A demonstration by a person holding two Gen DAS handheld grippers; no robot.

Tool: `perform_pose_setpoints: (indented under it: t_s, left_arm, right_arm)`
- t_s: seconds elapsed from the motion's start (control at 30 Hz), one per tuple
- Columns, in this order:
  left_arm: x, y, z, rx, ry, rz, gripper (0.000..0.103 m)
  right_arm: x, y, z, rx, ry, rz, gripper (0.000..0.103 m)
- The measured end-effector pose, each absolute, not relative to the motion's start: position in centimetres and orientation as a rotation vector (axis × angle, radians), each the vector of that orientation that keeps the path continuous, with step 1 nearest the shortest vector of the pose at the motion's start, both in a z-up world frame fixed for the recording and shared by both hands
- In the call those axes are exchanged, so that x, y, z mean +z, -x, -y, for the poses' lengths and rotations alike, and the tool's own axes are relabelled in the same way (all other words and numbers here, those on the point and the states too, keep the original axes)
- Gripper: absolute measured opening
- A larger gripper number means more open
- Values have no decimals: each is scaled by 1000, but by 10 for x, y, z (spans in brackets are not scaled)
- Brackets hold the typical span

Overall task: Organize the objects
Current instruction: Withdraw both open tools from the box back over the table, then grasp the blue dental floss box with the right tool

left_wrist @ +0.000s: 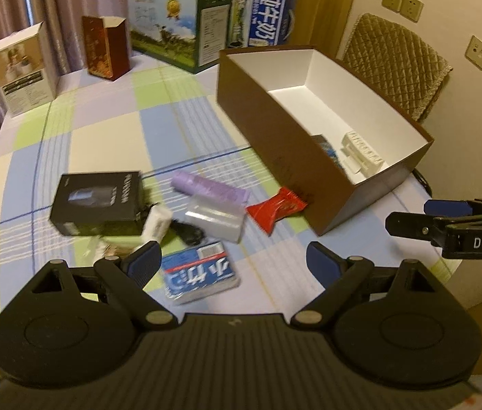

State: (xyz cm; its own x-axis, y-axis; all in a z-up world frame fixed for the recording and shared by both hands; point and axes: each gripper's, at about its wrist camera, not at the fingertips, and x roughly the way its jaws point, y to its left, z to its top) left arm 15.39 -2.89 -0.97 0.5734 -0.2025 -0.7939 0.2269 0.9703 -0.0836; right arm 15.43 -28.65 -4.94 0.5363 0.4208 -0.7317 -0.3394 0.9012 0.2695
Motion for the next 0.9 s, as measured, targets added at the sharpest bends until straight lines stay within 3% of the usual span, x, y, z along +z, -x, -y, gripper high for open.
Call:
perform_pose_setpoints:
  t_s: [0.9]
  left_arm:
    - [-36,-134,-68,-100,47,-988,90]
  right_arm:
    - [-82,-149,187,618,8,-957,90]
